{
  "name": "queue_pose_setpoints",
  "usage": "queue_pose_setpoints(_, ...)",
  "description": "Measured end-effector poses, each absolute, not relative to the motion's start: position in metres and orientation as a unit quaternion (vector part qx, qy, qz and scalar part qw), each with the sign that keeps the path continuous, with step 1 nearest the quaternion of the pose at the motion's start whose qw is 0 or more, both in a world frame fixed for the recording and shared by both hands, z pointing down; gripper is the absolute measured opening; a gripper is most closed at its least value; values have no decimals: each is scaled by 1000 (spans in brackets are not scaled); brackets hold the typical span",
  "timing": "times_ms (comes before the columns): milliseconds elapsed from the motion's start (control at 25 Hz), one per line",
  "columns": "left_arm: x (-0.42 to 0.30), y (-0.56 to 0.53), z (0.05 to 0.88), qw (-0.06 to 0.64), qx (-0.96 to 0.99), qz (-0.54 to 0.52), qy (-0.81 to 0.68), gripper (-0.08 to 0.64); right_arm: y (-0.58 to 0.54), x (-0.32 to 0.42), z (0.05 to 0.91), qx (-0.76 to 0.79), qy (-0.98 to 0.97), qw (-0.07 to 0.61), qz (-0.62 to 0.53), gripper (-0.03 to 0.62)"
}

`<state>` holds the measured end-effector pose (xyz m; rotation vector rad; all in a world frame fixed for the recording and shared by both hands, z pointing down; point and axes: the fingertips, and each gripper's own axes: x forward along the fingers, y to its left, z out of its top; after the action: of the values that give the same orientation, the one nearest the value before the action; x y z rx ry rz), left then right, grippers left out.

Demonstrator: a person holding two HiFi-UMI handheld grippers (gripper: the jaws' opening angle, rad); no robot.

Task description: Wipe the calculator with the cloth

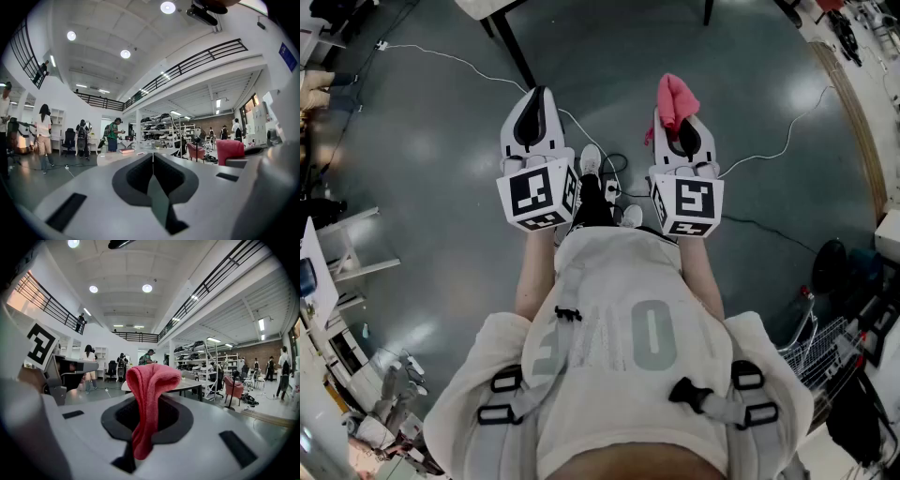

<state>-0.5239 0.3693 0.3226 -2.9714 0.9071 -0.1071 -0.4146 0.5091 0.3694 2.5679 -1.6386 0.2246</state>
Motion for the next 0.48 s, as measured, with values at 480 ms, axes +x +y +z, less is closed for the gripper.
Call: queue_pose_setpoints(480, -493, 351, 329, 25, -960, -39, 276, 25, 497, -389, 378, 847, -524, 43, 76, 54)
